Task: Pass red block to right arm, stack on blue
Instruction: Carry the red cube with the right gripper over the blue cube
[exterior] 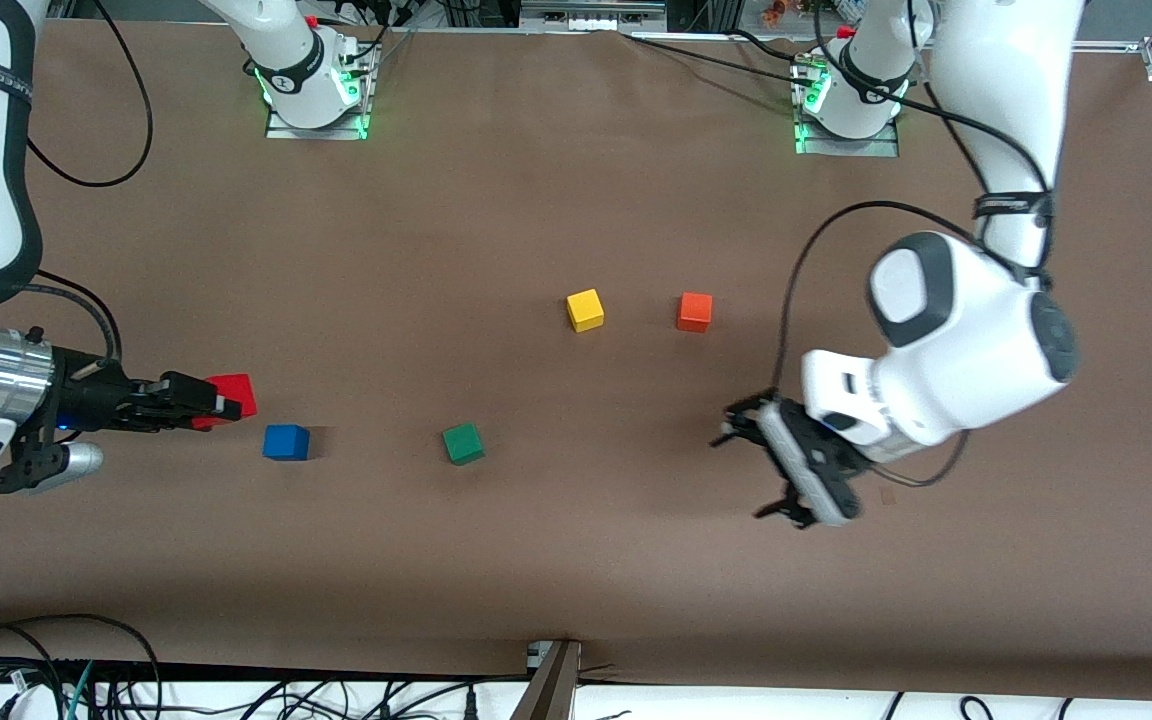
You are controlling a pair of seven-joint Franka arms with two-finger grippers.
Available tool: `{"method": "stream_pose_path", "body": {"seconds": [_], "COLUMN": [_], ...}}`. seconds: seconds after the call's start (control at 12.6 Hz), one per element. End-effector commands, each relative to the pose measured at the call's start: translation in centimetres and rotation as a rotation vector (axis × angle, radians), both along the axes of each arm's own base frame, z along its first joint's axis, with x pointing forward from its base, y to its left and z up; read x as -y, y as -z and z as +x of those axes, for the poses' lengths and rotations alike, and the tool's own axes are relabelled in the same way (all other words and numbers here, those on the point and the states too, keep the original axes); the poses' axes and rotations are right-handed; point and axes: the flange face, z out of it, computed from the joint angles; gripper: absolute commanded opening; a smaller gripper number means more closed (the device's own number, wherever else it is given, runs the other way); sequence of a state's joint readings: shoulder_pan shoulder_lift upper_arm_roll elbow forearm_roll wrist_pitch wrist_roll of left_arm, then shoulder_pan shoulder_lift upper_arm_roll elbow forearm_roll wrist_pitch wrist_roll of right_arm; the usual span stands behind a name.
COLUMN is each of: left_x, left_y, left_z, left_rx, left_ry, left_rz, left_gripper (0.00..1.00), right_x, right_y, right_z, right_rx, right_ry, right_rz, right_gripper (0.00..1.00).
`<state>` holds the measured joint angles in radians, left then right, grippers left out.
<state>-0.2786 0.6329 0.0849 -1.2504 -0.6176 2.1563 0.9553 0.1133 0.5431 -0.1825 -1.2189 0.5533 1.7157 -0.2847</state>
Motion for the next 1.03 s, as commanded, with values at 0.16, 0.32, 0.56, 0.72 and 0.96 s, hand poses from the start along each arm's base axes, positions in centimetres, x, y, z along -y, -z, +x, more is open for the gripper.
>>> {"method": "stream_pose_path", "body": {"seconds": [0.16, 0.32, 0.56, 0.72, 0.96], "left_x": [-13.9, -18.0, -20.6, -21.4, -21.7], "left_y": [-0.8, -1.9, -5.2, -7.9, -11.7], "left_z": [-1.6, -1.8, -3.1, -4.3, -7.0], "left_rx": [-0.053, -0.037, 0.01, -0.01, -0.113], "left_ry": [-0.196, -0.252, -0.212, -0.243, -0.402], "left_rz": [0.047, 0.081, 0.274, 0.372, 0.452], "left_gripper": [1.0, 1.0, 1.0, 1.0, 1.0], "right_x": [1.4, 1.1, -0.4, -2.0, -1.2], "right_y": [2.4, 4.5, 7.7, 9.9, 13.2], "right_z": [-1.6, -3.5, -4.4, -4.5, -5.1], "right_rx": [0.069, 0.093, 0.134, 0.169, 0.217], "right_ry": [0.032, 0.03, 0.031, 0.027, 0.035], "right_rz": [-0.123, -0.189, -0.226, -0.247, -0.305], "right_gripper": [0.0, 0.0, 0.0, 0.0, 0.0]}}
